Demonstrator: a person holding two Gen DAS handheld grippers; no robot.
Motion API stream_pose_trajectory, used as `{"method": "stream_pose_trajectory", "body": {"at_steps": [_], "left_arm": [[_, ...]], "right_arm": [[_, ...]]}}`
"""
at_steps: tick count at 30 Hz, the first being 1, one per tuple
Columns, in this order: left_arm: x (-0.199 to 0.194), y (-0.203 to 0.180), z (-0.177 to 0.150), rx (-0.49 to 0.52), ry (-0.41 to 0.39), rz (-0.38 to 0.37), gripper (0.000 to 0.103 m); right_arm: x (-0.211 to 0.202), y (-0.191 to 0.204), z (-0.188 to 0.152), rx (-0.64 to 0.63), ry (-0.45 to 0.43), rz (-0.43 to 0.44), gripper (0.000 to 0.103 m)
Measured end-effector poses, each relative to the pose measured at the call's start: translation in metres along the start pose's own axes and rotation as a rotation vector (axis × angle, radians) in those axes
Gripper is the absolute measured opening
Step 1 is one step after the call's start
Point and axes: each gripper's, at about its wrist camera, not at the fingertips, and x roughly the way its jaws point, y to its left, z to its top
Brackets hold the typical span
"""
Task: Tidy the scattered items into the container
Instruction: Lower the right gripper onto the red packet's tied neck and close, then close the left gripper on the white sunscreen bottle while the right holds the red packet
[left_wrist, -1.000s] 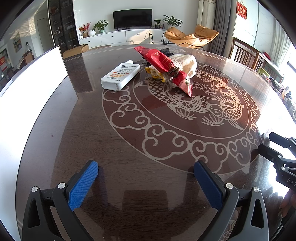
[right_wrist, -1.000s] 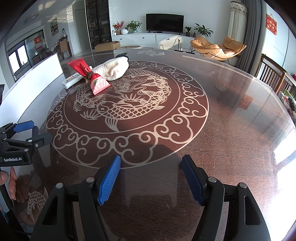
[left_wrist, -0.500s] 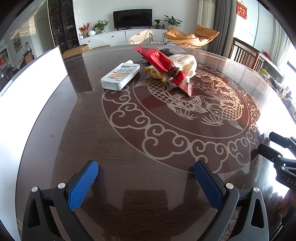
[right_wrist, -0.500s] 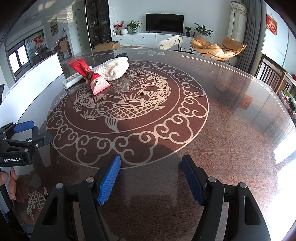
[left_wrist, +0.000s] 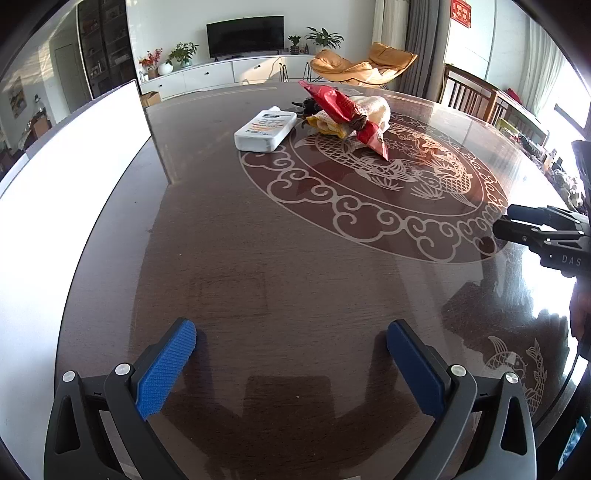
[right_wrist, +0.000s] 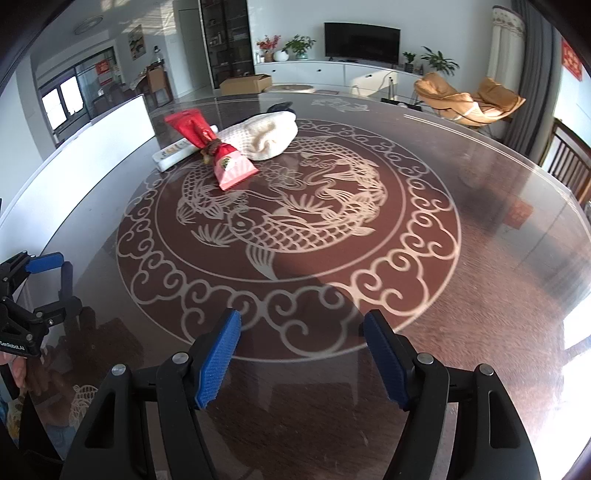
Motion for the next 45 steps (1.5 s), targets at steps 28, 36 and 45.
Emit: {"method": "stream_pose_trajectory", "body": {"at_steps": [28,36,45], "left_arm": [[-0.001,0.001,-0.001,-0.008,-0.004,0.009,0.103],[0.033,0.017,0.055,-0.012,0.055,-0.047,0.103],[0.096,0.035,0.158,0.019,0.064,-0.111,0.103]], "right_arm": [[0.060,0.059,0.088,-0.242,0.081,0.129,0.032],[-0.004,0.018,0.002,-0.177,0.055,0.016,0.032],[-0.014,0.007,-0.022,-0.092,-0.012,0.002,0.033]]}}
